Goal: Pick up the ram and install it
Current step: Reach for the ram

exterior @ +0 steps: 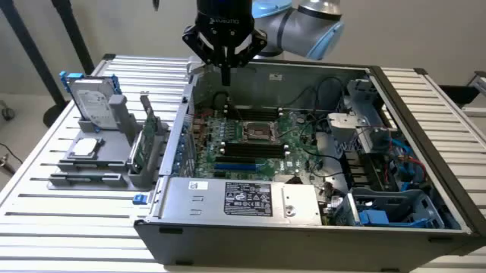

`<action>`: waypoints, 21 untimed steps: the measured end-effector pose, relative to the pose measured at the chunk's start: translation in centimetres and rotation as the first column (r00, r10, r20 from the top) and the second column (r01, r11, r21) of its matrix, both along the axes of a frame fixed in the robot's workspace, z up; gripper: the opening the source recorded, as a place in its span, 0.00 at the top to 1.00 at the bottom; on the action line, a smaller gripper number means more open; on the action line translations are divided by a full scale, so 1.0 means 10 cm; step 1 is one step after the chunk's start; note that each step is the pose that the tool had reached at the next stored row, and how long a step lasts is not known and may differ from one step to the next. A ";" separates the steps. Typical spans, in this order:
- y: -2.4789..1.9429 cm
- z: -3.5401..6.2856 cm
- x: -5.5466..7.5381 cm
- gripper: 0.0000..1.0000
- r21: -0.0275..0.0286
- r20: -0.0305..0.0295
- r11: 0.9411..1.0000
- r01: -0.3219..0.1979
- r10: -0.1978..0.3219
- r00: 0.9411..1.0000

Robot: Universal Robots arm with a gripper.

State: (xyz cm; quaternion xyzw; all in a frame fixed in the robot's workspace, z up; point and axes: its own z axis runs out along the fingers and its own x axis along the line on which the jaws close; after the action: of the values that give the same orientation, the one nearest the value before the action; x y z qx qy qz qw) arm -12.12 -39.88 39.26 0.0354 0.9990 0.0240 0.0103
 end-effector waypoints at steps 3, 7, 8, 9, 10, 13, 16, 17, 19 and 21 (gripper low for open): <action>0.000 0.000 0.00 0.89 0.000 0.000 1.000 0.000 0.000 1.000; 0.000 0.000 0.00 0.89 0.000 0.000 1.000 0.000 0.000 1.000; 0.000 0.000 0.00 0.89 0.000 0.000 1.000 0.000 0.000 1.000; 0.000 0.000 0.00 0.89 0.000 0.000 1.000 0.000 0.000 1.000; 0.000 0.000 0.00 0.89 0.000 0.000 1.000 0.000 0.000 1.000; 0.000 0.000 0.00 0.89 0.000 0.000 1.000 0.000 0.000 1.000; 0.000 -0.002 -0.09 0.89 0.000 0.000 1.000 0.000 0.000 1.000; 0.000 -0.004 -0.14 0.89 0.000 0.000 1.000 0.000 0.000 1.000; 0.000 -0.008 -0.23 0.89 0.000 0.000 1.000 0.000 0.000 1.000; 0.000 -0.011 -0.32 0.89 0.000 0.000 1.000 0.000 0.000 1.000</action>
State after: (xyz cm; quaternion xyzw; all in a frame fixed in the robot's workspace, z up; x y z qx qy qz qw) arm -15.32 -39.88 39.15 0.0354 0.9990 0.0240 0.0103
